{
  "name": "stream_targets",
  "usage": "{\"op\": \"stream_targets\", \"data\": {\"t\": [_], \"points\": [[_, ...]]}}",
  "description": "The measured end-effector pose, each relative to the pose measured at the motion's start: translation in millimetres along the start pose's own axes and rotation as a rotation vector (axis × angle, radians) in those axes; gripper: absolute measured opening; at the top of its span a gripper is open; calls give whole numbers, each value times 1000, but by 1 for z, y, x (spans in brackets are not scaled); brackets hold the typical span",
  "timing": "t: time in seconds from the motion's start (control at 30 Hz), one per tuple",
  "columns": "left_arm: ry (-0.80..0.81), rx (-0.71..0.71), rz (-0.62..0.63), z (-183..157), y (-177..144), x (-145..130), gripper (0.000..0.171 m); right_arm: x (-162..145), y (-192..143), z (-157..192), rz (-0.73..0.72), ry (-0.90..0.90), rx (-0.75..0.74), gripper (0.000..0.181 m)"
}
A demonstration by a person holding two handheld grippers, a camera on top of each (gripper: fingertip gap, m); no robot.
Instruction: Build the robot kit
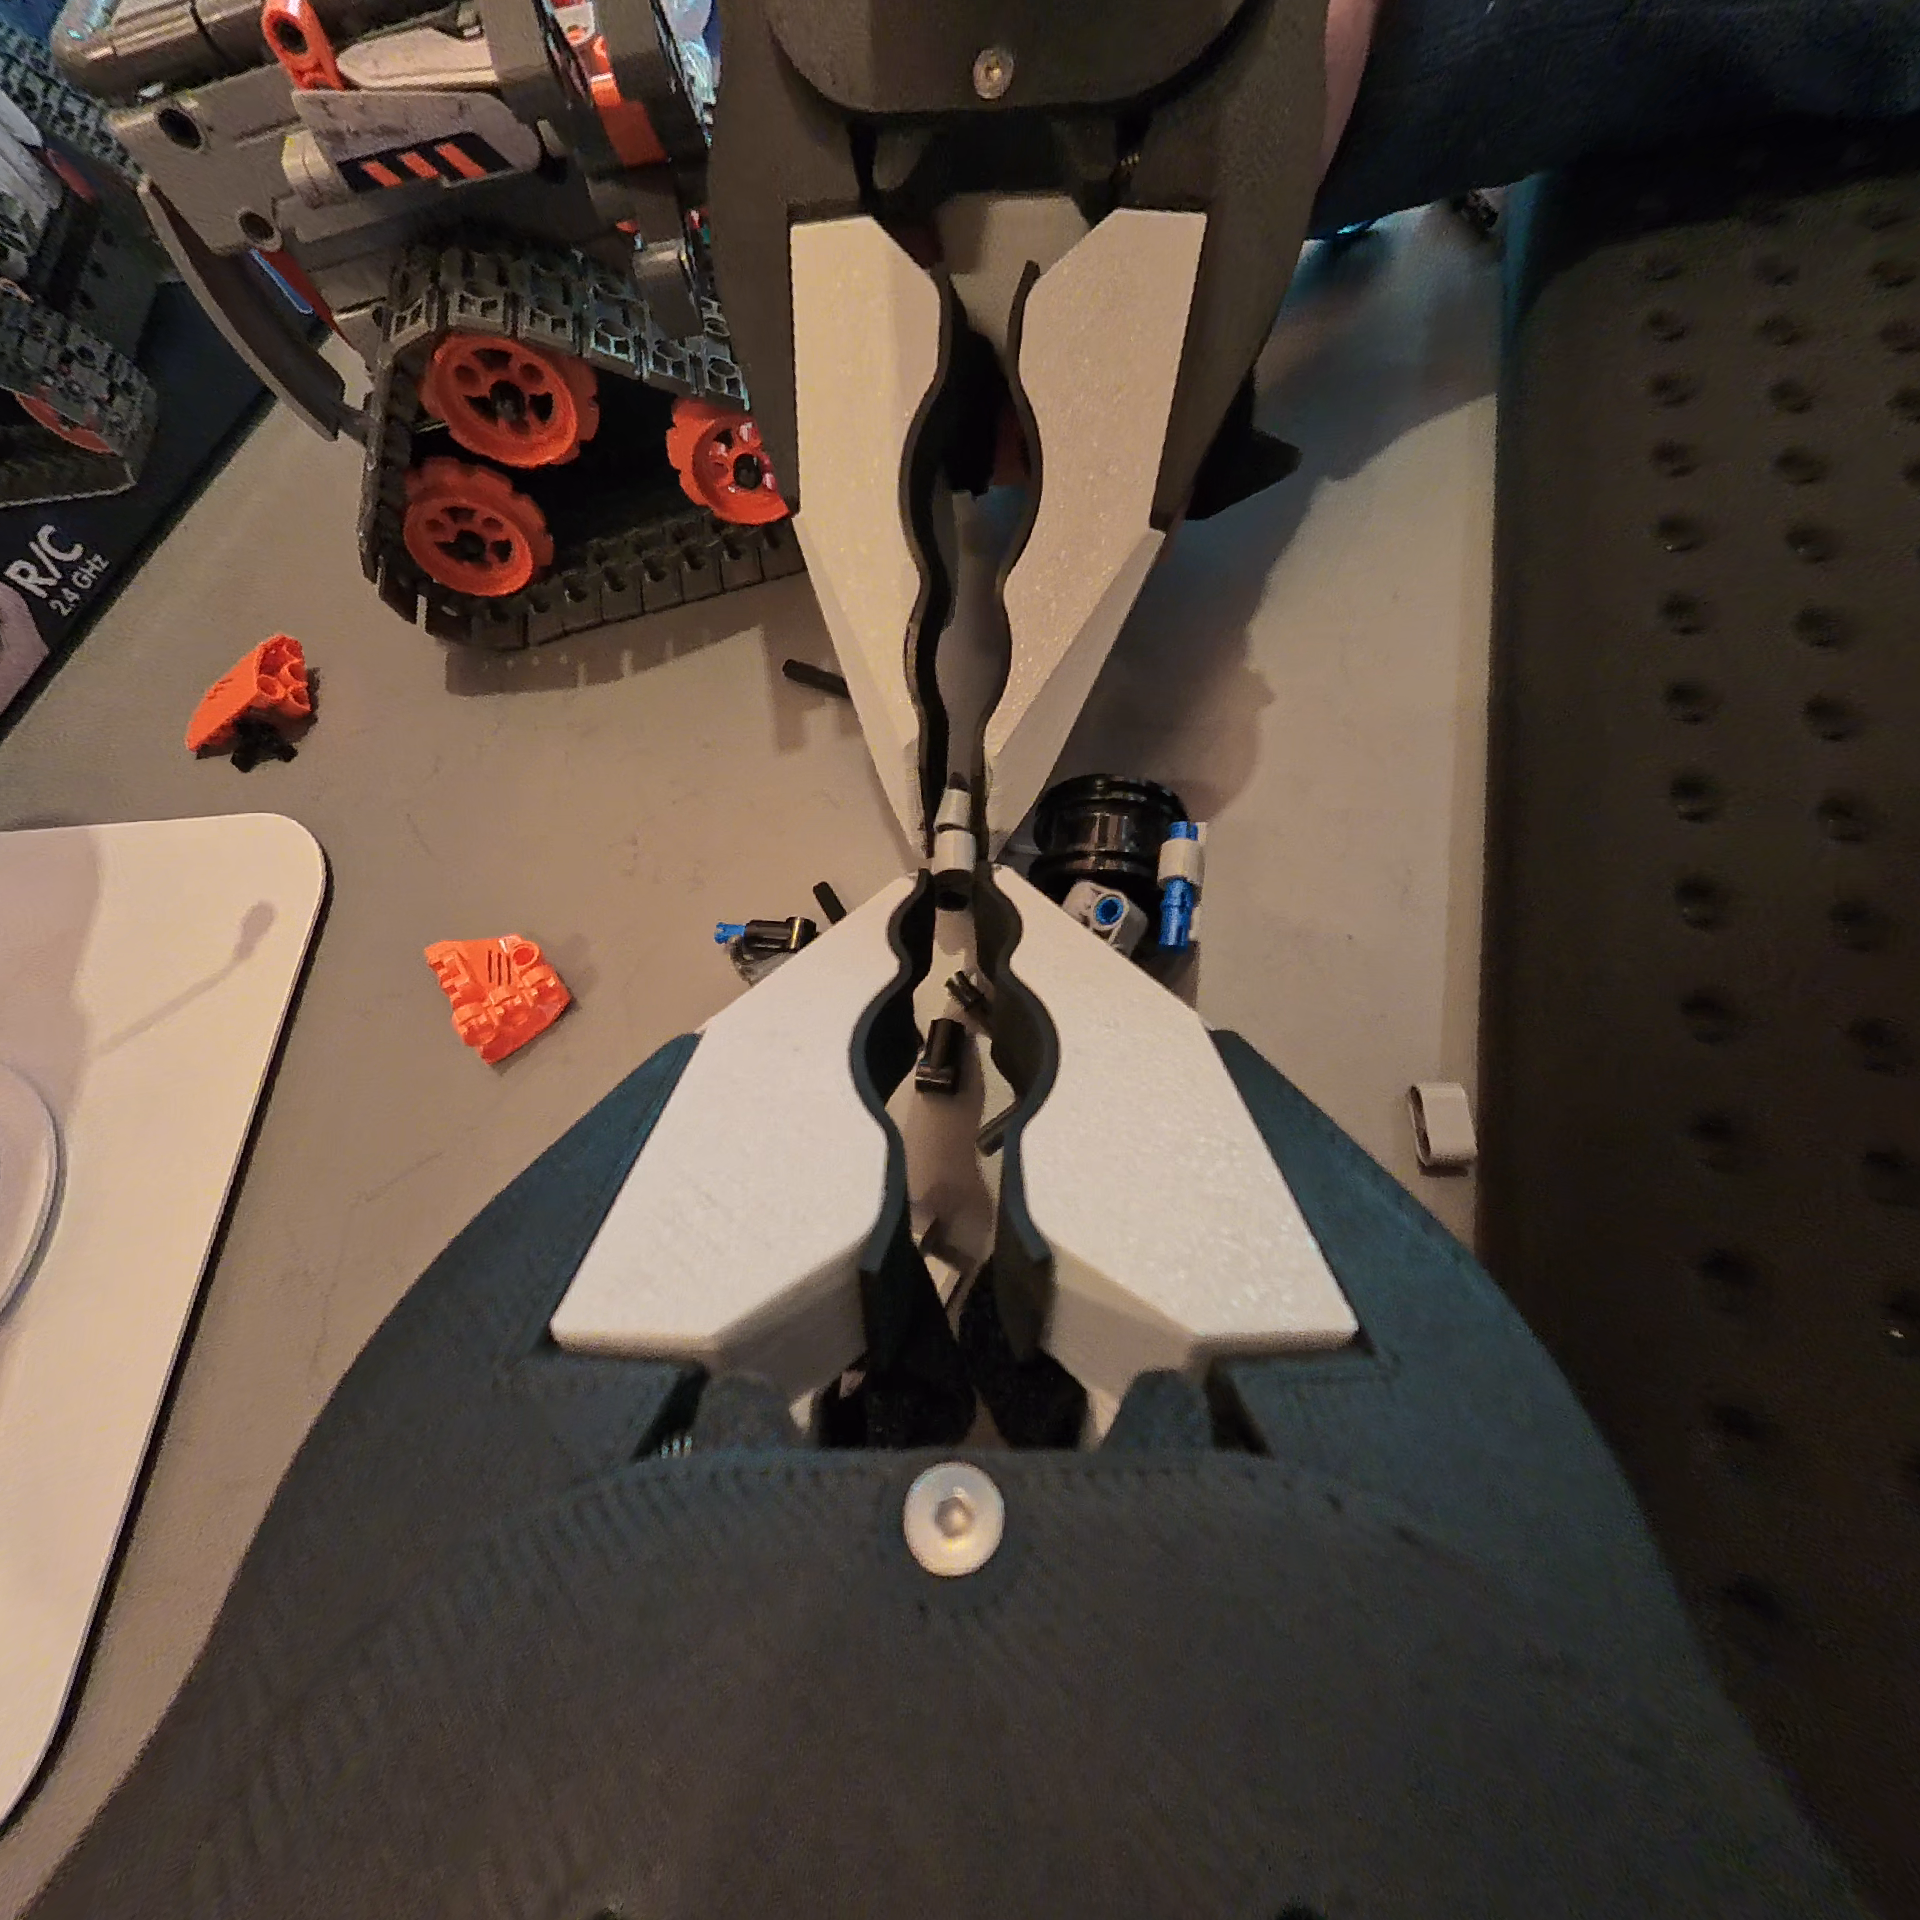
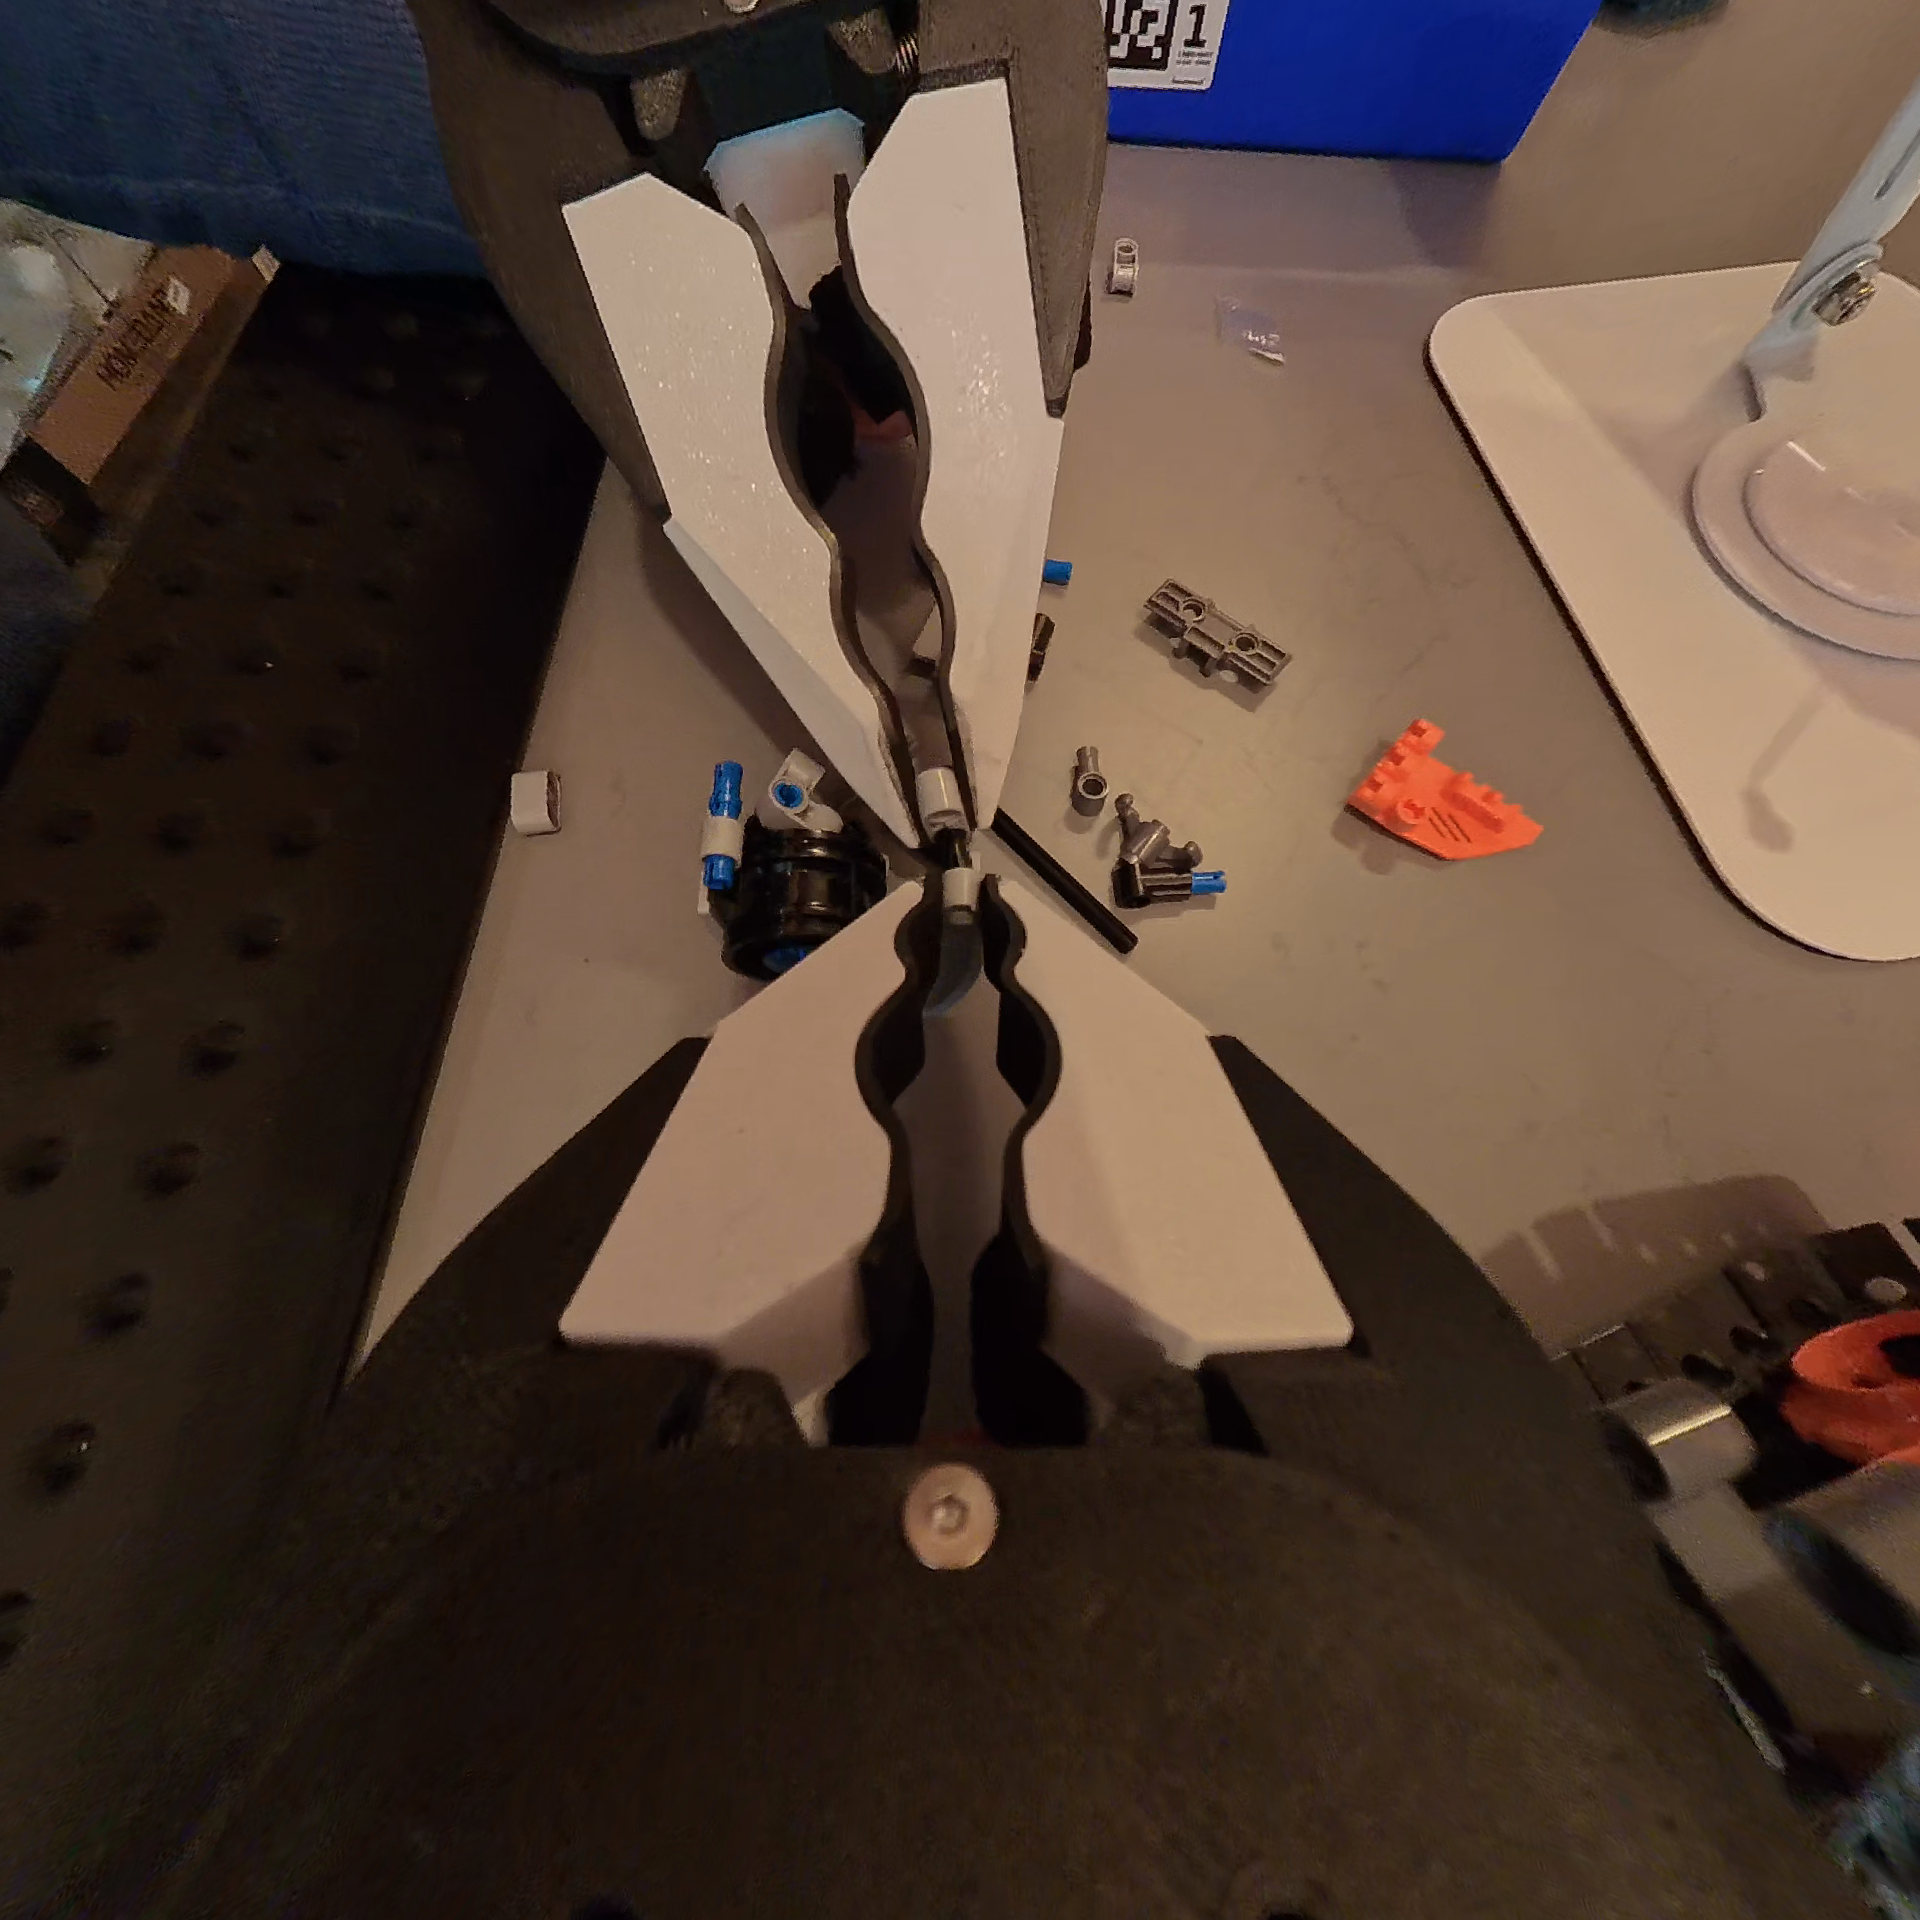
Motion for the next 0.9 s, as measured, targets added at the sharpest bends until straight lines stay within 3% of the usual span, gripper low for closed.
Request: {"op": "stream_targets", "data": {"t": [0.33,0.6,0.9], "points": [[39,-60,-25,-5,1,0,4,0,-1,7,-22,-16,9,4],[26,-185,-67,-18,0,0,4,4,1,20,-45,-83,59,3],[80,-141,-31,-17,1,0,4,2,1,21,9,-132,35,4]]}}
Point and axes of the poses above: each gripper's, where its closed fingertips meet, y out along the fingers, x out of its top, z = x × y across the jaws, the point moved 2 cm from there along -y, back along the fingers, and after that the axes turned 5 degrees about -y, right-handed, at the moved point
